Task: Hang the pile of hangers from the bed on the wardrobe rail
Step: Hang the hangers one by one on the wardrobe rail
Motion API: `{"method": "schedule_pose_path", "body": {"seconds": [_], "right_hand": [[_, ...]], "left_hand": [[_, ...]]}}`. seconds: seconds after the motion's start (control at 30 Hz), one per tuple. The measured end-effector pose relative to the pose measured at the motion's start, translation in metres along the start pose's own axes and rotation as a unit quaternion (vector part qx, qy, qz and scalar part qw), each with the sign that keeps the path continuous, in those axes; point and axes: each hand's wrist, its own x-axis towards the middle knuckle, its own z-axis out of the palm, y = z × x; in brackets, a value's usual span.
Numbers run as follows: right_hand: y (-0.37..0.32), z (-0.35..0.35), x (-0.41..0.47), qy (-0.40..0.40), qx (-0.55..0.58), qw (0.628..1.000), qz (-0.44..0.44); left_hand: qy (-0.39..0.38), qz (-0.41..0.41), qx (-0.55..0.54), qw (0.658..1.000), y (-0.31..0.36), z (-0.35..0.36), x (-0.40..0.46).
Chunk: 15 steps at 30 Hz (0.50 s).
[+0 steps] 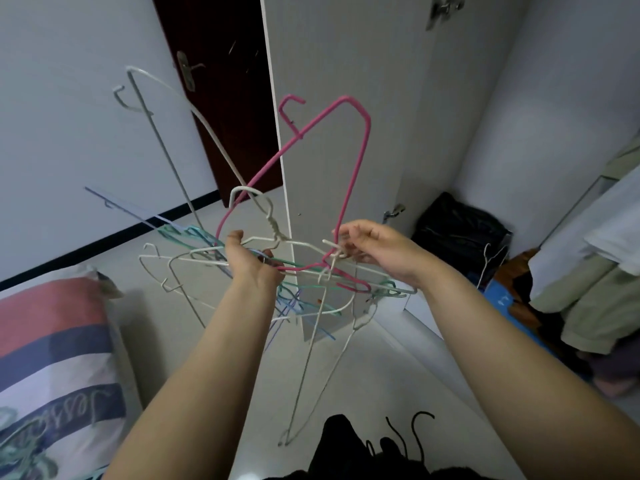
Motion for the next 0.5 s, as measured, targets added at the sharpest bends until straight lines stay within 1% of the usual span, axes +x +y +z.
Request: {"method": "schedule_pose_path", "body": {"seconds": [0.07, 0.1, 0.13, 0.17, 0.2, 0.23, 0.27, 0.3, 0.33, 0.37, 0.4, 0.43, 0.5], "right_hand": [[0.0, -0.016, -0.001, 0.017, -0.016, 1.0, -0.002], [0.004, -0.025, 0.001, 0.05, -0.029, 0.998, -0.009], [0.009, -0.035, 0.004, 0.104, -0.023, 0.994, -0.018], [0.02, -0.047, 0.01, 0.177, -0.003, 0.984, -0.023], [0.034, -0.061, 0.016, 0.252, 0.034, 0.967, -0.02], [0.053, -0.076, 0.021, 0.322, 0.067, 0.944, -0.003], [0.073, -0.091, 0.026, 0.373, 0.088, 0.923, 0.03], [0.094, -0.105, 0.031, 0.398, 0.085, 0.91, 0.081], [0.115, -0.115, 0.034, 0.39, 0.087, 0.907, 0.133], [0.129, -0.12, 0.034, 0.362, 0.103, 0.907, 0.186], [0.139, -0.121, 0.033, 0.314, 0.131, 0.91, 0.237], [0.148, -0.121, 0.031, 0.249, 0.154, 0.913, 0.286], [0.16, -0.121, 0.028, 0.14, 0.155, 0.913, 0.35]], "left_hand": [[0.029, 0.013, -0.009, 0.999, -0.005, 0.006, -0.003], [0.04, 0.017, -0.019, 0.999, -0.007, 0.009, -0.003], [0.048, 0.021, -0.033, 0.998, -0.01, 0.012, -0.002], [0.053, 0.023, -0.05, 0.997, -0.013, 0.016, -0.001], [0.057, 0.026, -0.068, 0.996, -0.016, 0.02, 0.0], [0.062, 0.031, -0.087, 0.994, -0.019, 0.025, 0.002], [0.068, 0.038, -0.108, 0.991, -0.024, 0.03, 0.004], [0.074, 0.046, -0.13, 0.988, -0.03, 0.035, 0.006], [0.08, 0.052, -0.151, 0.984, -0.037, 0.041, 0.006], [0.083, 0.056, -0.169, 0.98, -0.045, 0.049, 0.005], [0.085, 0.057, -0.184, 0.977, -0.054, 0.057, 0.004], [0.087, 0.057, -0.197, 0.975, -0.063, 0.064, 0.004], [0.081, 0.048, -0.216, 0.972, -0.079, 0.078, 0.002]]}}
